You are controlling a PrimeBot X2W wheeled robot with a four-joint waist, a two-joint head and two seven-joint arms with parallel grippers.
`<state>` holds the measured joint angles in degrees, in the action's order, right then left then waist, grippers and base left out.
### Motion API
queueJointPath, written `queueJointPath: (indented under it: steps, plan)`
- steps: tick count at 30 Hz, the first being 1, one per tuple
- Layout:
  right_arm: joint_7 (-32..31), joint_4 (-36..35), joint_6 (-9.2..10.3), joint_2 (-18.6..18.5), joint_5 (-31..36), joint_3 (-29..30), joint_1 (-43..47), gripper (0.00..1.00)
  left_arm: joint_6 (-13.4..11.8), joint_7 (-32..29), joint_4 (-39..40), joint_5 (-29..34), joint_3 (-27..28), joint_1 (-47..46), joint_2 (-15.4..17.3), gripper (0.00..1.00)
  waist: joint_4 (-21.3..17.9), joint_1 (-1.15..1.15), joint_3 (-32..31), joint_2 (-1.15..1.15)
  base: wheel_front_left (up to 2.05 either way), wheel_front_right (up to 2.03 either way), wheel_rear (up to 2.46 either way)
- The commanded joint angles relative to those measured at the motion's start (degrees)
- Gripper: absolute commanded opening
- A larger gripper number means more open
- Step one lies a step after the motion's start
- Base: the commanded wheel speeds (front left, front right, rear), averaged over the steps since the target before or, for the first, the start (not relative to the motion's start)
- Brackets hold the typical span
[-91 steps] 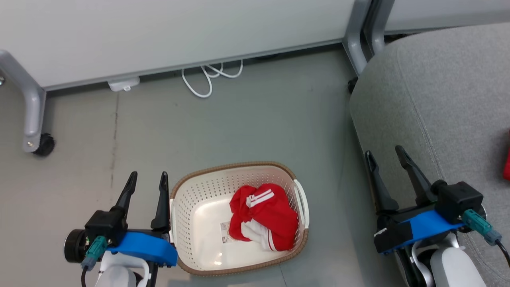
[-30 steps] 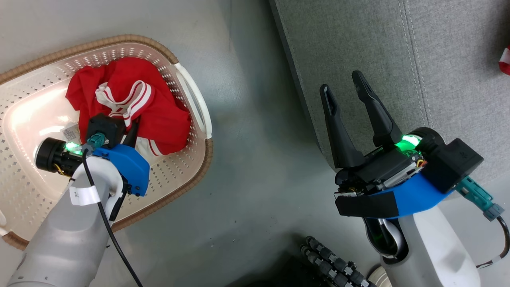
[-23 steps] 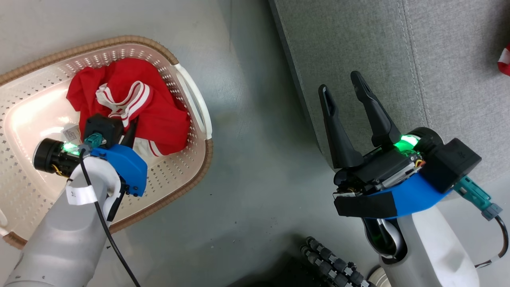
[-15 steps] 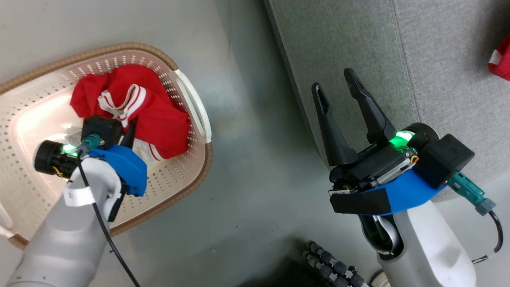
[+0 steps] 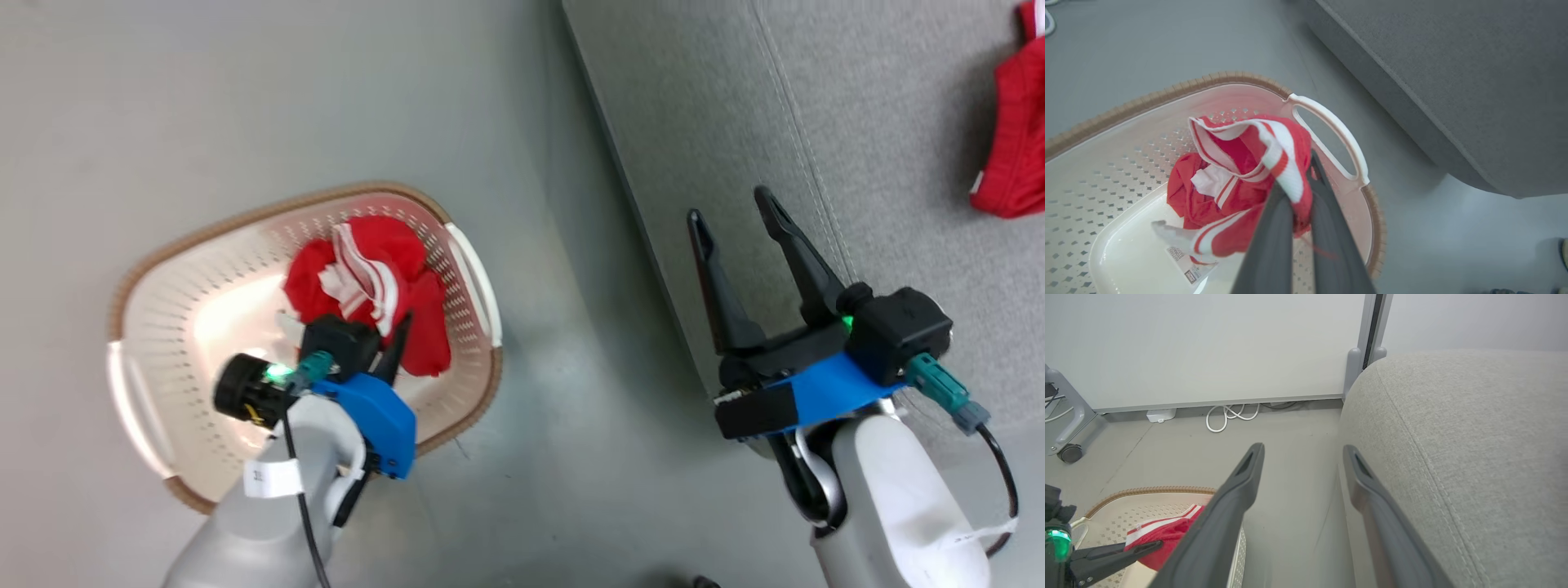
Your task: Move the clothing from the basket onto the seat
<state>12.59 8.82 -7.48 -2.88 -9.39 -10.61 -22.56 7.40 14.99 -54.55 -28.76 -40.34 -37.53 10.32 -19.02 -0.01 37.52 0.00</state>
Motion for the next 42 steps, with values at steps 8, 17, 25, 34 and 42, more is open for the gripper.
queueJointPath:
  steps: [8, 17, 25, 34, 42]
  plan:
    - [-3.85, 0.53, -0.02, -0.02, 3.42, 4.14, 6.07, 1.00, 0.06, 0.27, 6.28, -0.80, -2.22, 4.67, -2.61, 0.00, 9.92, 0.01, -15.52, 0.00, 0.00, 0.00, 0.00]
    - [-6.51, 0.14, -0.02, -0.02, 4.14, 4.94, 10.69, 1.00, 0.06, 0.28, 11.89, -2.03, -5.63, 5.60, -3.24, 0.00, 14.34, 0.01, -23.63, 0.00, 0.00, 0.00, 0.00]
    - [-8.46, -0.46, -0.02, -0.03, 3.31, 4.37, 13.96, 1.00, 0.06, 0.28, 17.48, -2.81, -8.10, 4.32, -3.11, 0.00, 16.51, 0.01, -29.94, 0.00, 0.00, 0.00, 0.00]
    - [-10.32, -1.83, -0.02, -0.02, 3.36, 4.52, 17.01, 1.00, 0.06, 0.29, 21.20, -5.04, -12.05, -0.58, -4.02, 0.00, 19.53, 0.01, -33.48, 0.00, 0.00, 0.00, 0.00]
    - [-11.14, -2.47, -0.02, -0.02, 2.59, 3.73, 18.30, 1.00, 0.04, 0.29, 22.72, -7.15, -14.53, -6.68, -4.41, 0.00, 21.00, 0.01, -35.22, 0.00, 0.00, 0.00, 0.00]
